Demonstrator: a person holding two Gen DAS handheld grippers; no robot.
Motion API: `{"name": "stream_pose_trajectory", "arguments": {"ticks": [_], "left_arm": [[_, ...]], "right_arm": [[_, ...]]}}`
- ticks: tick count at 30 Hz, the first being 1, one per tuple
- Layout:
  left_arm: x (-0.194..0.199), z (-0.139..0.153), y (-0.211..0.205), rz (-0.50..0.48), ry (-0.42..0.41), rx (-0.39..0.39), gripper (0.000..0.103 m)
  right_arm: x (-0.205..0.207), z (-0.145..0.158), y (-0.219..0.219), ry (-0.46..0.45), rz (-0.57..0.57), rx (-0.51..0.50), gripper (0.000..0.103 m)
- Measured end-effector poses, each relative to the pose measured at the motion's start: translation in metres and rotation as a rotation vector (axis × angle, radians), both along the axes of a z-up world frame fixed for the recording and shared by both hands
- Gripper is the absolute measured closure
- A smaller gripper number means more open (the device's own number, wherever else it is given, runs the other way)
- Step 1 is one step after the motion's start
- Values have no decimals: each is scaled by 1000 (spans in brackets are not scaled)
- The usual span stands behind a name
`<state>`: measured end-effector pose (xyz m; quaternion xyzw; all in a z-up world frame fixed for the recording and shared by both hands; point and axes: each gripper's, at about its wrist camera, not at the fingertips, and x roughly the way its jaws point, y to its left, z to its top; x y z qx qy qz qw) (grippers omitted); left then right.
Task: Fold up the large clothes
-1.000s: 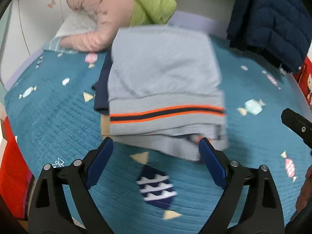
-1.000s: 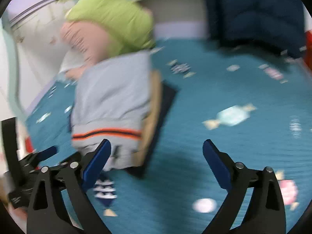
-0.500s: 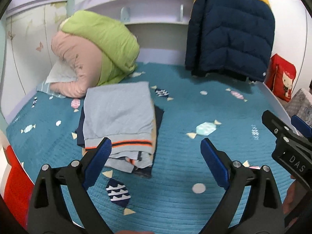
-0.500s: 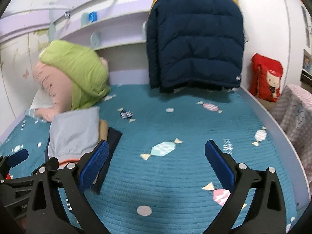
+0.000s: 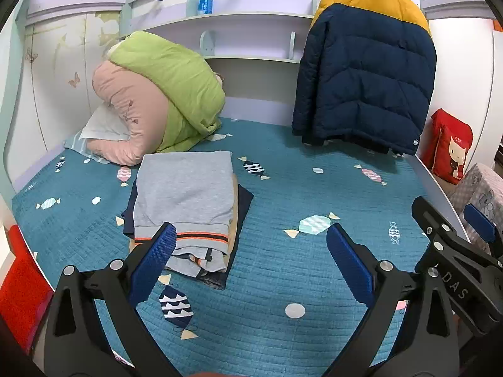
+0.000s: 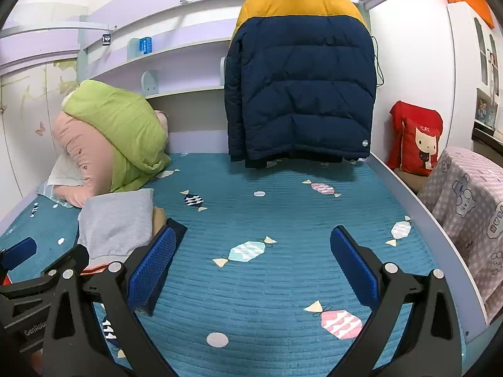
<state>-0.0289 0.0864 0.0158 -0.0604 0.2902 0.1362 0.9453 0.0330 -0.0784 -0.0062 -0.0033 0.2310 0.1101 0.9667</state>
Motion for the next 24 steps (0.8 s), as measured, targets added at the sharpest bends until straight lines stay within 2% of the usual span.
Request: {"name": "stream_pose_trajectory", "arguments": {"ticks": [12,24], "left_arm": [[-6,3,-6,28,3,38,6],[-7,4,-7,28,6,38,6]], "right_arm": [[-2,2,0,-9,7,2,8],[-1,1,0,-11,1,-2,7]]}}
